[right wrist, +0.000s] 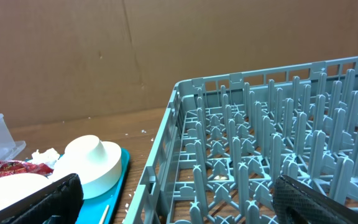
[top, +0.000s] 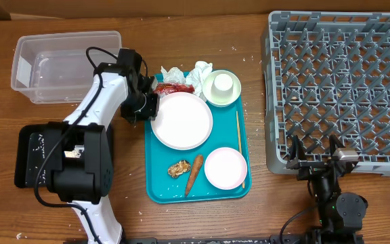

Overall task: Sort waste into correct bins and load items into the dishwasher
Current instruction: 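Carry the empty plate back and set it on the teal tray, then reach the left gripper down to the brown food scrap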

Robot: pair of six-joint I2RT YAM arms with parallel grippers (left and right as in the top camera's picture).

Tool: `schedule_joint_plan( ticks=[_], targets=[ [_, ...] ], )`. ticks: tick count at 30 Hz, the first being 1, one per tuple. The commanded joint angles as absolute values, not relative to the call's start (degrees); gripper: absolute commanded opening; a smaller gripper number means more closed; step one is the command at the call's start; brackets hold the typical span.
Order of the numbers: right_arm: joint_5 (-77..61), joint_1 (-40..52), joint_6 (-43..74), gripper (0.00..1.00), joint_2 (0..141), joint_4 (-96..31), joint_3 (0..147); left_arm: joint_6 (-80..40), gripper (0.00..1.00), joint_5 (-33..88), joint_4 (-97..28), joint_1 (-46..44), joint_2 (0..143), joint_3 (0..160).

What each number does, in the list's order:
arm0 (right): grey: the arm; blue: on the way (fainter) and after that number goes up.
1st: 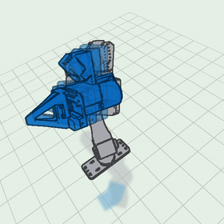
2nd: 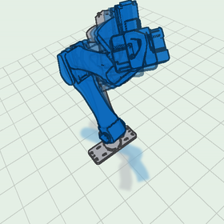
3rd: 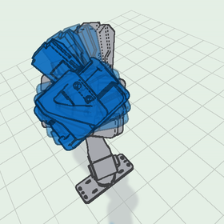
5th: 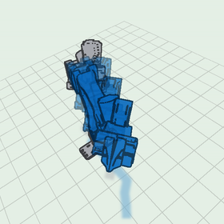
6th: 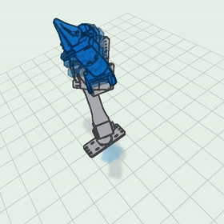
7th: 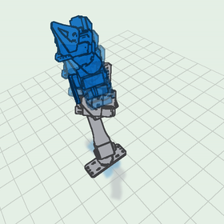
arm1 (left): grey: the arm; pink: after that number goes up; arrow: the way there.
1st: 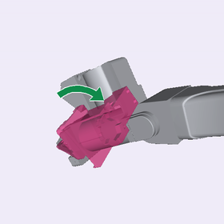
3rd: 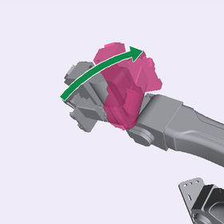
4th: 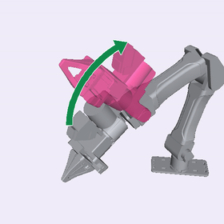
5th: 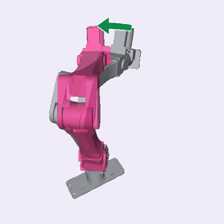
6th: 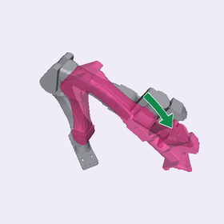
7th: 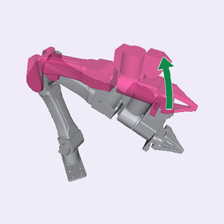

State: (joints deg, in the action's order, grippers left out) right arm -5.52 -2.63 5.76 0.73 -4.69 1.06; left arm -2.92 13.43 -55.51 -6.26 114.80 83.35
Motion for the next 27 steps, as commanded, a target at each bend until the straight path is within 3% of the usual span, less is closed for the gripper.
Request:
schedule_joint_plan(
  ticks=[1, 4, 5, 7, 8, 12, 13, 15, 17, 20, 27],
  targets=[
    [-4.95, -2.85, 5.96, 1.00, 0.16, -4.40, 0.47, -4.27, 0.04, 11.03, -54.24, -6.35, 115.61, 83.66],
    [-4.95, -2.85, 5.96, 1.00, 0.16, -4.40, 0.47, -4.58, 0.04, 9.32, -53.47, -6.35, 115.61, 83.68],
    [-4.97, -2.85, 5.98, 1.00, 0.16, -4.40, 0.47, -4.58, 0.10, 9.21, -53.45, -6.33, 115.61, 83.68],
    [-4.95, -2.87, 5.96, 1.00, 0.16, -4.40, 0.47, -4.51, 0.33, 8.86, -53.39, -6.35, 115.61, 83.68],
    [-4.95, -2.85, 5.96, 1.00, 0.16, -4.40, 0.47, -4.51, 0.39, 8.84, -53.32, -6.35, 115.61, 83.70],
    [-4.95, -2.85, 5.98, 1.00, 0.16, -4.40, 0.47, -4.54, 0.42, 10.44, -54.35, -6.35, 115.59, 84.33],
    [-4.95, -2.85, 5.96, 1.00, 0.16, -4.40, 0.47, -4.54, 0.38, 11.03, -55.13, -6.35, 115.59, 84.71],
    [-4.95, -2.87, 5.96, 1.00, 0.16, -4.40, 0.47, -4.51, 0.19, 13.13, -57.65, -6.35, 115.48, 86.24],
    [-4.95, -2.85, 5.96, 1.00, 0.16, -4.40, 0.47, -4.49, 0.13, 15.42, -61.41, -6.35, 115.37, 88.92],
    [-4.95, -2.85, 5.98, 1.00, 0.16, -4.40, 0.47, -1.67, 0.20, 19.77, -69.76, -6.46, 115.26, 95.74],
    [-4.95, -2.85, 5.96, 1.00, 0.16, -4.40, 0.47, -0.67, 0.25, 22.39, -78.89, -6.48, 110.45, 101.51]
  ],
)
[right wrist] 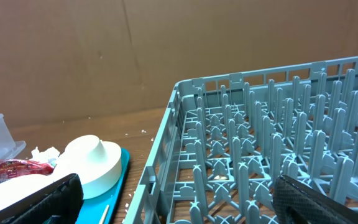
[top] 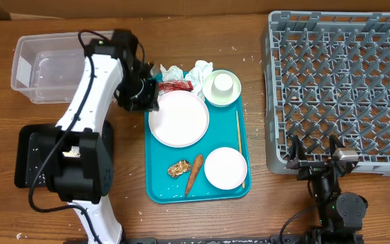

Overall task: Sort waste into correct bins and load items into the dishwasher
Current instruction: 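Reach the left gripper down to the brown food scrap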

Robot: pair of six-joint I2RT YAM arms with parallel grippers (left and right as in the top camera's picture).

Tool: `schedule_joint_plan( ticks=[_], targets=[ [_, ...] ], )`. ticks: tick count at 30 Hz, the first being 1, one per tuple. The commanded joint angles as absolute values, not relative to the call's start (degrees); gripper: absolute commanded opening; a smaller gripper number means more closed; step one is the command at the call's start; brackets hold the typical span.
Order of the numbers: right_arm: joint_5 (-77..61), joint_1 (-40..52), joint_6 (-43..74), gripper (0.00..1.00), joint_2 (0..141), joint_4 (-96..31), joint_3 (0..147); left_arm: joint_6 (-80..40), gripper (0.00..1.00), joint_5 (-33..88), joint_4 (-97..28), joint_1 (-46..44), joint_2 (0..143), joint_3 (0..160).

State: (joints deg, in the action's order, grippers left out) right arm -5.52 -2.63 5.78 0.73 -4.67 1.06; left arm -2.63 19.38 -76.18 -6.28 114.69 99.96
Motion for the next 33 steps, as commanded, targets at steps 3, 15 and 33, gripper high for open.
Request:
schedule_joint_plan(
  ticks=[3, 15, 33],
  targets=[
    [-4.95, -2.85, 5.96, 1.00, 0.16, -4.38, 0.47, 1.56, 0.33, 22.48, -82.98, -7.03, 107.42, 101.47],
    [-4.95, -2.85, 5.96, 1.00, 0.16, -4.40, 0.47, -6.74, 1.00, 17.17, -81.03, -17.45, 94.65, 84.62],
    [-4.95, -2.85, 5.96, 1.00, 0.16, -4.40, 0.47, -11.38, 1.00, 8.80, -59.88, -23.18, 93.27, 60.69]
  ],
)
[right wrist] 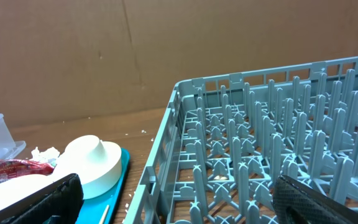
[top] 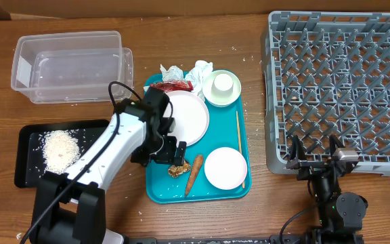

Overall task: Sort waste into correct bins and load items into the dishwasher
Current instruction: 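Reach the left gripper down to the brown food scrap, then grasp the food scrap and drop it onto the black tray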

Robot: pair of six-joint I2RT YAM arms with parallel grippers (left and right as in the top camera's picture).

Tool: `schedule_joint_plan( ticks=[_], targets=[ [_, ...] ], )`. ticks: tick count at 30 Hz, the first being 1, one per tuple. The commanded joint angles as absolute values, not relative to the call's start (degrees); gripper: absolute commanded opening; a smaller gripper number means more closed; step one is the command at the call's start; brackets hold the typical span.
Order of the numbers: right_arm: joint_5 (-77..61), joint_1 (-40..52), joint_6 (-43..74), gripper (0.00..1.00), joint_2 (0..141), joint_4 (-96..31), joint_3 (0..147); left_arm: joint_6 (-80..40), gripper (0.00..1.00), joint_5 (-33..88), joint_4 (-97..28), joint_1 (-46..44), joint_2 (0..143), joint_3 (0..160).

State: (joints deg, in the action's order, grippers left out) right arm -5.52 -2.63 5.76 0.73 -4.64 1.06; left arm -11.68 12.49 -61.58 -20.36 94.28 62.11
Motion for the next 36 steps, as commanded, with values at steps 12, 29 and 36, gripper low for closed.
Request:
schedule_joint_plan(
  ticks=[12, 29, 36],
  targets=[
    [-4.95, -2.85, 5.96, 1.00, 0.16, -4.40, 0.47, -9.39, 1.00, 1.48, -56.47, -29.28, 95.44, 60.27],
    [-4.95, -2.87, 5.98, 1.00, 0.16, -4.40, 0.47, -9.39, 0.90, 3.18, -52.38, -30.57, 106.85, 60.18],
    [-4.95, -2.85, 5.98, 1.00, 0.16, -4.40, 0.47, -10.52, 0.63, 5.19, -52.29, -30.76, 106.85, 60.20]
  ],
)
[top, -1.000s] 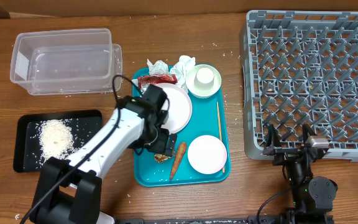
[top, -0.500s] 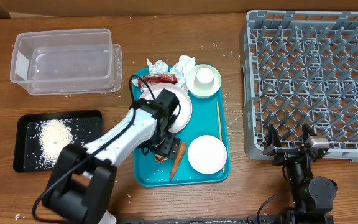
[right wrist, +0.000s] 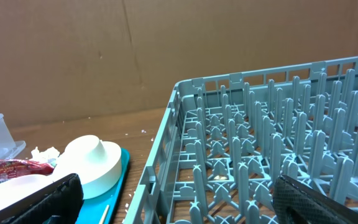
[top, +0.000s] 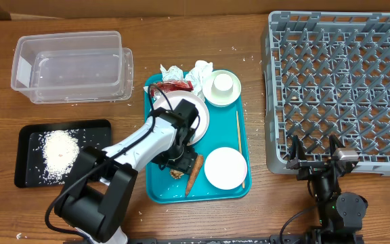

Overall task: Sort waste into correct bins and load items into the dishwasher
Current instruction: 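Grasp the food scrap and drop it onto the black tray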

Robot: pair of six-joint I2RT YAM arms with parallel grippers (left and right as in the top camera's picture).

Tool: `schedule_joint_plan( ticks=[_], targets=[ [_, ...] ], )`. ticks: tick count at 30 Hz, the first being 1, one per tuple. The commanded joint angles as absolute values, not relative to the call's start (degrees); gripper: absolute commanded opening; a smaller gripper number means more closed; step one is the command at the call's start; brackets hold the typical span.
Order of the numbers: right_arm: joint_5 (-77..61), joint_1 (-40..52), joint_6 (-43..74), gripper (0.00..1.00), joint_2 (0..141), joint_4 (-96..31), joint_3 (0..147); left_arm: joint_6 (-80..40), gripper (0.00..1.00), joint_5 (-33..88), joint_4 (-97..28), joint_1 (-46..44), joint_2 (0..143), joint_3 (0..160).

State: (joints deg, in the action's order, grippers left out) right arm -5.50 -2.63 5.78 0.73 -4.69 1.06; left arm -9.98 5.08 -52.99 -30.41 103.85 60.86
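Note:
On the teal tray lie a large white plate, a small white plate, a white bowl, a carrot, a brown food scrap, a red wrapper and crumpled tissue. My left gripper hangs right over the brown scrap, and its jaws are hidden by the wrist. The right gripper rests open at the near edge of the grey dish rack, holding nothing.
A clear plastic bin stands at the back left. In front of it is a black tray with a pile of rice. A wooden chopstick lies along the teal tray's right side.
My left gripper has moved a little right and nearer, from just left of the brown scrap to directly over it. The arm now crosses the large plate. The right arm is unchanged.
My left gripper was at the large plate's left edge, near the red wrapper, and stayed there while the plate shifted slightly. Then it was down by the brown scrap, and the black tray showed with rice. Now it sits over the scrap.

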Motion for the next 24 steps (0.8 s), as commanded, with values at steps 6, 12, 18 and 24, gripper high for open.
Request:
schedule_joint_plan(
  ticks=[6, 12, 18, 24],
  targets=[
    [-4.95, -2.85, 5.98, 1.00, 0.16, -4.40, 0.47, -10.48, 0.31, 5.98, -52.82, -30.72, 106.83, 60.20],
    [-4.95, -2.85, 5.96, 1.00, 0.16, -4.40, 0.47, -10.52, 0.16, 6.09, -56.14, -30.72, 106.83, 61.95],
    [-4.95, -2.85, 5.96, 1.00, 0.16, -4.40, 0.47, -10.52, 0.10, 6.44, -63.88, -29.12, 106.80, 68.88],
    [-4.97, -2.85, 5.98, 1.00, 0.16, -4.38, 0.47, -10.52, 0.06, 5.41, -72.10, -25.10, 106.80, 75.42]
  ],
)
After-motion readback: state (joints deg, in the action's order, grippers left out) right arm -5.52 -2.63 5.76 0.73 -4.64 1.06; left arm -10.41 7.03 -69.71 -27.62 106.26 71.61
